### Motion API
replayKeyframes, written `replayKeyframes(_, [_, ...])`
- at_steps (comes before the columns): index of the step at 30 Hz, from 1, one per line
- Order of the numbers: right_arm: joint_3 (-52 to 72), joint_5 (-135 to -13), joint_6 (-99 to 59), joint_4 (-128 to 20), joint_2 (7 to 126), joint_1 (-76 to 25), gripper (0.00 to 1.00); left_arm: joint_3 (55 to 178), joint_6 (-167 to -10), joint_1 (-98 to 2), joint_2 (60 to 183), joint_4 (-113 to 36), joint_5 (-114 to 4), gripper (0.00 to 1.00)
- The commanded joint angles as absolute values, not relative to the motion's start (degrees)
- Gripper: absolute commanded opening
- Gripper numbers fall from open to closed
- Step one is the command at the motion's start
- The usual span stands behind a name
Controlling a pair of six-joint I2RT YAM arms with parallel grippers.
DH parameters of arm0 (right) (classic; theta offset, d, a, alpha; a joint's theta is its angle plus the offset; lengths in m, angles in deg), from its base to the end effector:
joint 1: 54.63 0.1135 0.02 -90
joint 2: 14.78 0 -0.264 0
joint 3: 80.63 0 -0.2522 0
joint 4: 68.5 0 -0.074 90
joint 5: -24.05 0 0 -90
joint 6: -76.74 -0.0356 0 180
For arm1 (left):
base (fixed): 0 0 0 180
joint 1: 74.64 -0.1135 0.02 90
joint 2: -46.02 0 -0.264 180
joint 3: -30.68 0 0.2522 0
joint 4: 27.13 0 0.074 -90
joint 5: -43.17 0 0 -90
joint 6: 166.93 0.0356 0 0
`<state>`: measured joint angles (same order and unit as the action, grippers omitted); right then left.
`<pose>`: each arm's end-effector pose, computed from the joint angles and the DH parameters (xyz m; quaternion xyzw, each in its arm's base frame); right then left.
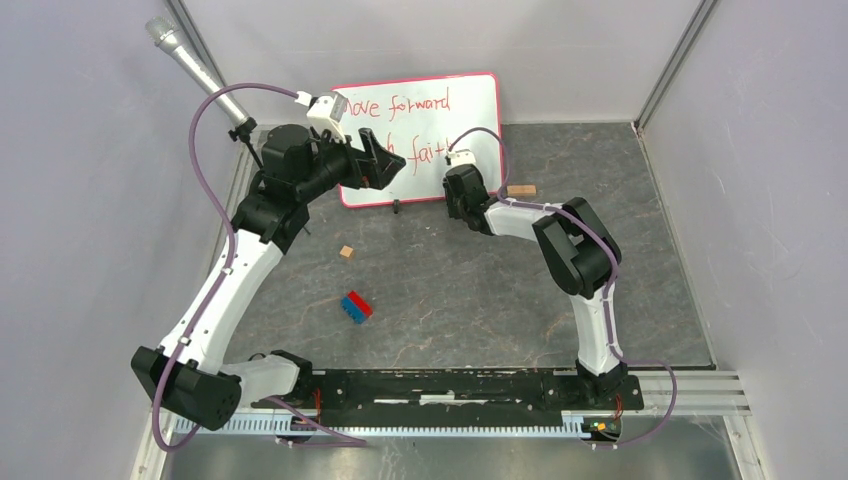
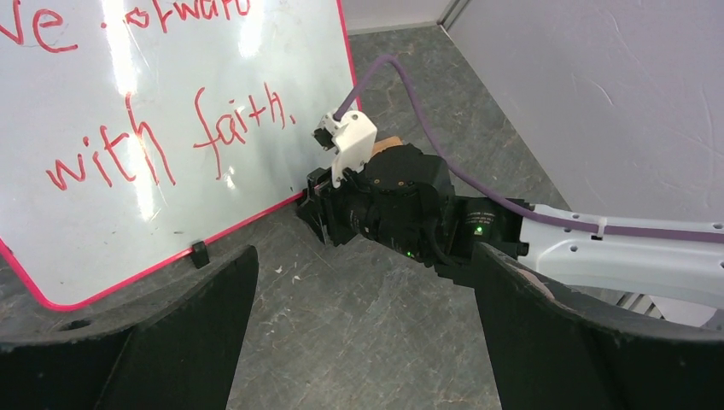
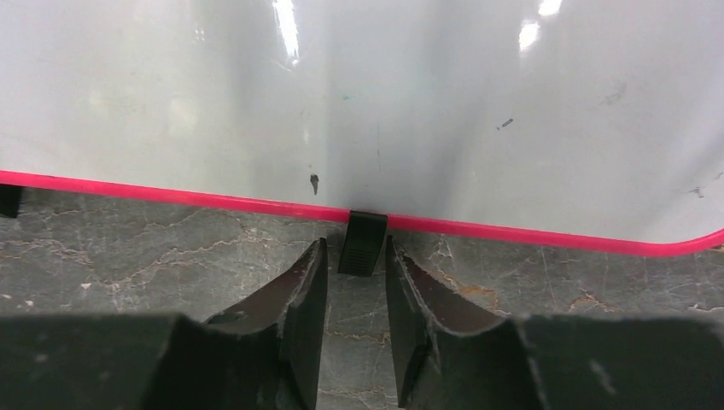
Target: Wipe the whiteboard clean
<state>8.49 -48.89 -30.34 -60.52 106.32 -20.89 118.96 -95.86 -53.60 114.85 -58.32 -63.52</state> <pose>0.3876 0.2464 0.1458 -0.0648 0.8896 0.0648 0.4474 0.2467 -0.1059 0.4217 0.1057 0.7657 -0.3192 0.5483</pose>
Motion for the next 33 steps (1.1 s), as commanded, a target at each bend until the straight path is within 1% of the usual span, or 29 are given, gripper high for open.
replayKeyframes(1, [5.6, -48.1, -29.6, -61.0, 107.8, -20.9, 0.34, 118.8, -95.4, -53.4, 114.2, -56.1, -65.1, 1.0])
replayKeyframes(3, [5.6, -48.3, -29.5, -61.5, 108.1, -20.8, 0.32, 118.8, -95.5, -53.4, 114.3, -56.1, -65.1, 1.0])
replayKeyframes(9, [5.5, -48.3, -29.4, -61.6, 108.6, -20.9, 0.18, 117.7, -95.6, -53.5, 115.4, -55.0, -64.6, 1.0])
replayKeyframes(12, [6.4, -48.4, -29.5, -61.9, 108.0, -21.0, 0.06, 117.6, -95.5, -53.3, 116.2, -55.0, -64.7, 1.0])
replayKeyframes(14, [7.5, -48.5, -29.3, -62.6, 107.3, -21.0, 0.0, 117.3, -94.8, -53.2, 116.2, -55.0, -63.8, 1.0])
replayKeyframes(20, [12.6, -53.0, -28.1, -64.3, 104.0, -22.0, 0.0, 116.8, -93.7, -52.4, 116.0, -55.0, -61.9, 1.0])
replayKeyframes(27, [25.7, -59.7, -26.8, -68.9, 96.1, -23.2, 0.0, 116.7, -94.6, -52.3, 115.6, -54.6, -62.6, 1.0])
replayKeyframes(33, [31.3, -62.4, -26.3, -66.8, 90.0, -23.4, 0.0, 116.5, -95.1, -51.7, 114.5, -54.1, -63.2, 1.0])
